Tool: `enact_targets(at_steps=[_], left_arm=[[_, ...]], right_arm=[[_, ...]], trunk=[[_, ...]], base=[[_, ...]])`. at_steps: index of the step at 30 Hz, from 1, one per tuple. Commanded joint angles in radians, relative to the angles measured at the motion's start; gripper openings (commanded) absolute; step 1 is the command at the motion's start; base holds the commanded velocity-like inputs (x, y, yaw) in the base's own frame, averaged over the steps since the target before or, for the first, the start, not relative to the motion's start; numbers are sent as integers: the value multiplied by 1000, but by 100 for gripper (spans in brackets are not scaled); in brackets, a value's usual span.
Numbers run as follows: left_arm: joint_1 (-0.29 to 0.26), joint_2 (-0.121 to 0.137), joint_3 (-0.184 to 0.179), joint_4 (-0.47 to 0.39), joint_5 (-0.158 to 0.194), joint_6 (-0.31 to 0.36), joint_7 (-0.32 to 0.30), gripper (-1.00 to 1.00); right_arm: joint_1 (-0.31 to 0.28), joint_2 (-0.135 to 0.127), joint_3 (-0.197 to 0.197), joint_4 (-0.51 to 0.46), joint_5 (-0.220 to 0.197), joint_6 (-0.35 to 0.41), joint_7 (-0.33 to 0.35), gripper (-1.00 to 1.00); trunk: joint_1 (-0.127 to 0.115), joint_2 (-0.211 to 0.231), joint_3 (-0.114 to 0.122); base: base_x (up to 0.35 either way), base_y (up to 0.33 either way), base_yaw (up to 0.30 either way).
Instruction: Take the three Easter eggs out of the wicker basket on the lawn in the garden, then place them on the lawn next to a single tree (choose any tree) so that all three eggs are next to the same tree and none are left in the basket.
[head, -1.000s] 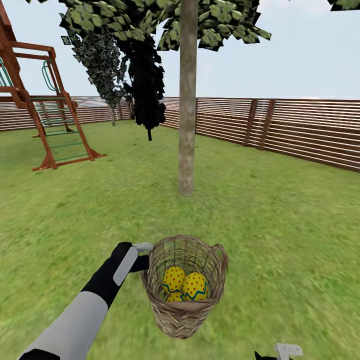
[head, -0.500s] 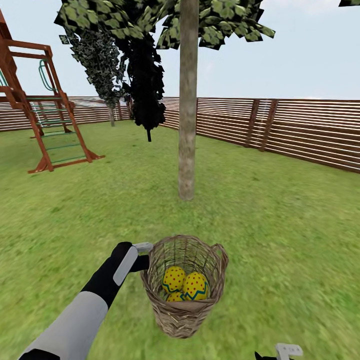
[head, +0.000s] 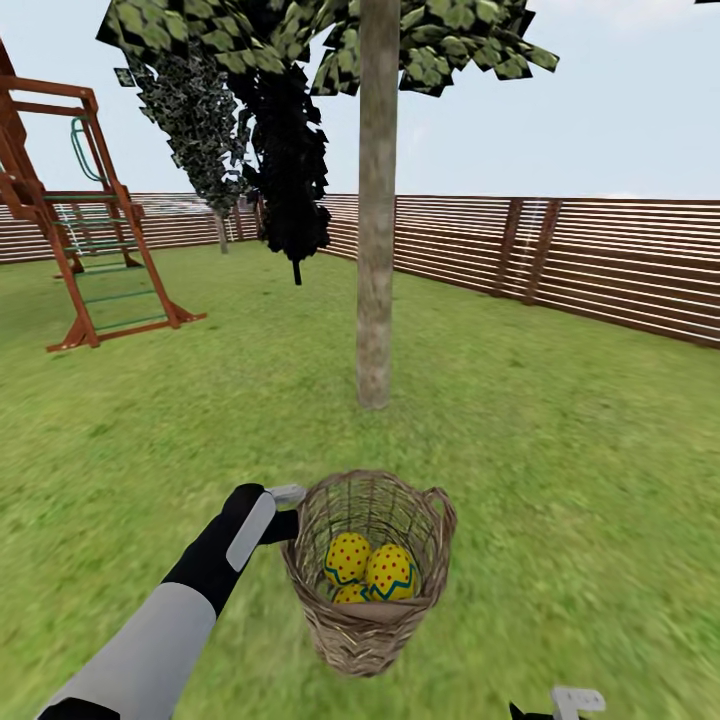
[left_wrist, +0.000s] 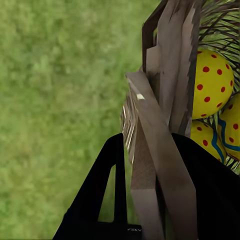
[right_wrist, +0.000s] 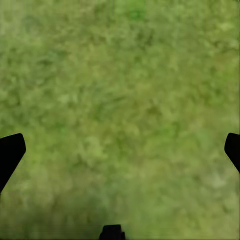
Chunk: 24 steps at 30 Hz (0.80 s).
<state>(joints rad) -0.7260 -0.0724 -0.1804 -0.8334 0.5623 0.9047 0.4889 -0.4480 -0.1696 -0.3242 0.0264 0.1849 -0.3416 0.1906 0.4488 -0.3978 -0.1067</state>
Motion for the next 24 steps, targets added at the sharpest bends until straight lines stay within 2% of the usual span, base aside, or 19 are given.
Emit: enact_targets(at_steps=[1,18,24], left_arm=[[-1,0,-2,-1,18,-1,11,-100],[-1,0,-2,-1,18,-1,11,-100],[-1,0,-2,4,18,-1,11,-100]], right_arm=[[-1,-1,-9,3,8,-5,2,100],[-1,-1,-9,3,8,-7,3,100],[-1,-1,-9,3,8,-7,3,100]], trunk=[[1,-2,-2],[1,-2,-2],[1,-2,1]], base=[[329,0,0],[329,0,-1],[329,0,-159]])
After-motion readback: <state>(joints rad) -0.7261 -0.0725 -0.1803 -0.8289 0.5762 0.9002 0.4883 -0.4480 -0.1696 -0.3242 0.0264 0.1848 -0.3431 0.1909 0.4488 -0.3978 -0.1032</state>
